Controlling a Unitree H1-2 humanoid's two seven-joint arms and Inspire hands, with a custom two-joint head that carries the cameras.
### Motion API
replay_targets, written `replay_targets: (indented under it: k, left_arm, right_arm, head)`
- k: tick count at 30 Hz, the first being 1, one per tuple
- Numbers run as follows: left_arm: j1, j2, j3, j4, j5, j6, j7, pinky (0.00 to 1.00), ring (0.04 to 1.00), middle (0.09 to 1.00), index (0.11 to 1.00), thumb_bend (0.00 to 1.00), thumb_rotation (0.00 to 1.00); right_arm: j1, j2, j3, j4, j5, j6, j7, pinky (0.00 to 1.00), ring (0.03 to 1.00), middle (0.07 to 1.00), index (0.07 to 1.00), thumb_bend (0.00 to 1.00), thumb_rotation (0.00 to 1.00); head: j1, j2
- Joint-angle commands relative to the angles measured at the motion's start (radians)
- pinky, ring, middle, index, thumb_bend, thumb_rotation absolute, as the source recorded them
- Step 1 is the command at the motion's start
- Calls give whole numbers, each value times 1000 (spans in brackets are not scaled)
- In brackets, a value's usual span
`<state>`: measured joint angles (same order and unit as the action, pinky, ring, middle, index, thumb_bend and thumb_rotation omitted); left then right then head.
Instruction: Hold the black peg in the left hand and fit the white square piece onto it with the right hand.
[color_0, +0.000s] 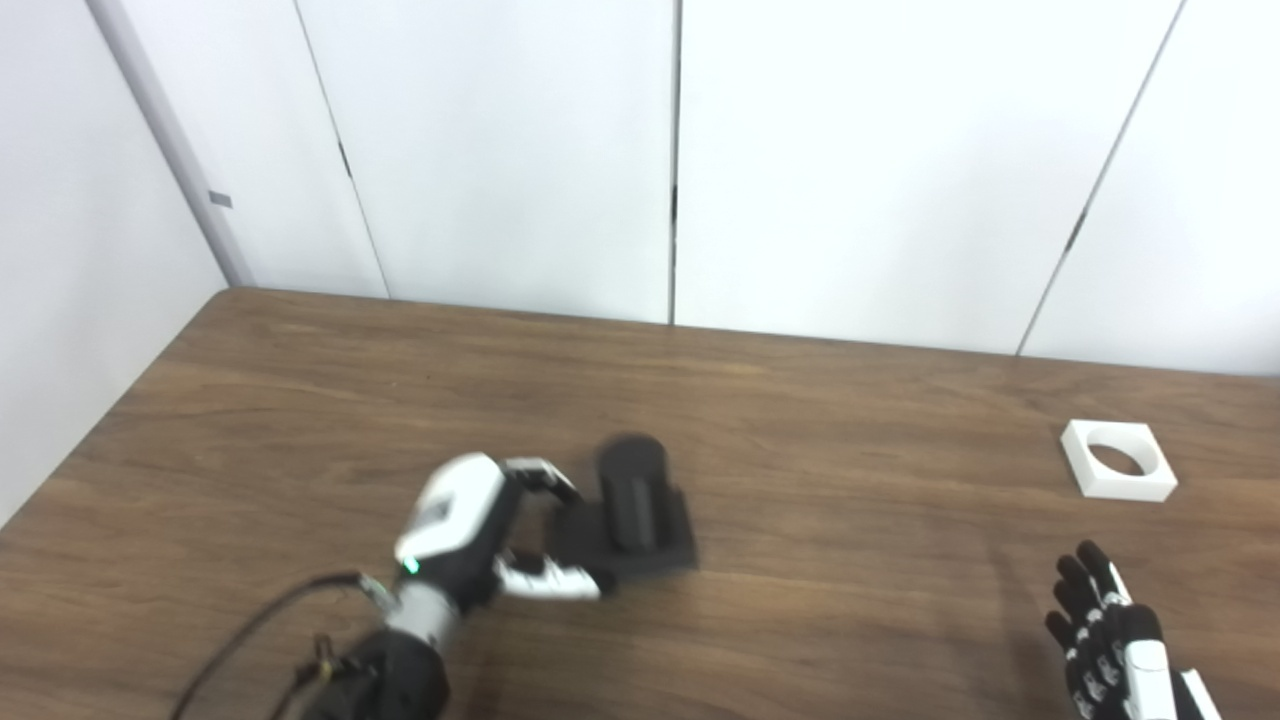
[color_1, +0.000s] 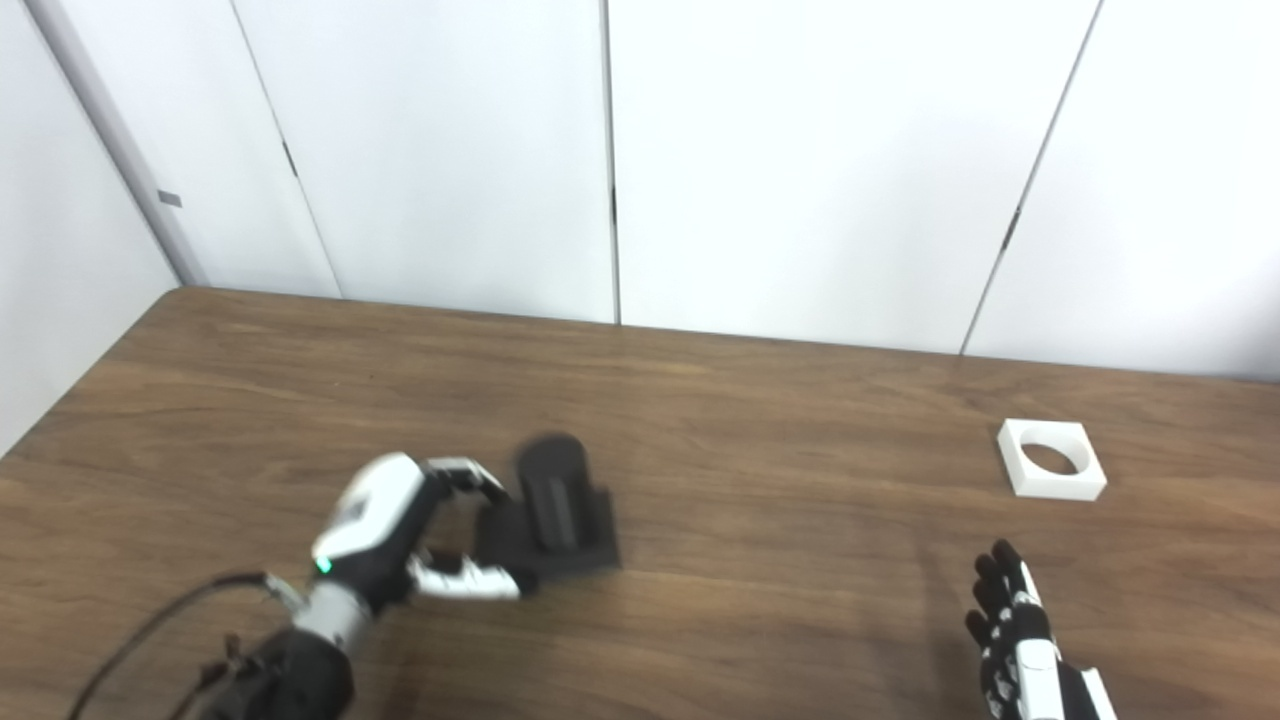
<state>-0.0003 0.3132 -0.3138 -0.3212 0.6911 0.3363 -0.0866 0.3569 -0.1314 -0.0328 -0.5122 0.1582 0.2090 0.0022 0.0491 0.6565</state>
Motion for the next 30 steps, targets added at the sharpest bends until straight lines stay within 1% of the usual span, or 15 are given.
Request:
replay_targets:
  k: [1, 4, 6, 7, 8, 10, 13, 15, 16, 18, 23, 27, 30]
  left_arm:
    - [-3, -4, -22, -56, 42, -62, 9, 827, 779, 723, 485, 515, 51]
    - [42, -27, -70, -75, 91, -93, 7, 878, 782, 720, 485, 516, 50]
    - [63, -32, -90, -77, 122, -115, 2, 871, 773, 716, 485, 516, 50]
    - [75, -36, -101, -77, 137, -125, 0, 872, 774, 720, 485, 516, 50]
    - [88, -43, -110, -79, 151, -131, -4, 876, 776, 724, 485, 516, 50]
    - [110, -55, -121, -82, 171, -143, -11, 891, 786, 729, 486, 516, 50]
    - [136, -68, -140, -84, 194, -158, -21, 882, 790, 729, 486, 517, 50]
    - [151, -73, -149, -84, 199, -171, -25, 875, 794, 732, 486, 517, 49]
    - [157, -75, -153, -82, 201, -179, -24, 873, 796, 734, 486, 517, 49]
    - [167, -74, -160, -75, 211, -200, -20, 872, 796, 733, 486, 517, 49]
    - [179, -53, -183, -38, 287, -266, 7, 858, 786, 725, 485, 518, 46]
    - [188, -46, -183, -5, 308, -292, 11, 881, 796, 729, 485, 519, 46]
    - [188, -44, -176, 8, 311, -296, 4, 887, 805, 733, 486, 519, 46]
  right_arm:
    - [-2, 44, 5, -41, 9, -26, -5, 1000, 1000, 969, 1000, 432, 1000]
    - [1, 42, 5, -37, 5, -32, -7, 1000, 1000, 965, 1000, 450, 1000]
    - [1, 38, 6, -34, 0, -41, -6, 1000, 1000, 963, 1000, 475, 1000]
    - [2, 38, 7, -34, 2, -37, -6, 1000, 999, 962, 1000, 483, 1000]
    - [3, 39, 6, -36, 6, -32, -7, 1000, 997, 959, 1000, 493, 1000]
    - [4, 41, 7, -40, 9, -27, -9, 1000, 994, 955, 1000, 513, 1000]
    - [6, 39, 10, -37, 9, -26, -7, 1000, 991, 953, 1000, 539, 1000]
    - [6, 43, 11, -39, 4, -18, -14, 1000, 988, 950, 1000, 556, 1000]
    - [5, 44, 13, -40, 3, -15, -16, 1000, 988, 950, 1000, 559, 1000]
    - [1, 44, 18, -43, 6, -10, -15, 1000, 990, 952, 1000, 568, 1000]
    - [-6, 51, 28, -46, -6, 7, -30, 1000, 978, 943, 1000, 594, 1000]
    - [-8, 50, 38, -45, -21, 0, -39, 982, 970, 940, 1000, 600, 1000]
    - [-9, 47, 37, -46, -15, 0, -39, 971, 966, 937, 1000, 595, 1000]
  head:
    - [-6, 5]
    - [-22, 21]
    - [-34, 28]
    - [-34, 28]
    - [-46, 38]
    - [-58, 47]
    - [-77, 59]
    - [-99, 79]
    - [-107, 83]
    - [-132, 101]
    - [-167, 115]
    - [-177, 125]
    - [-179, 134]
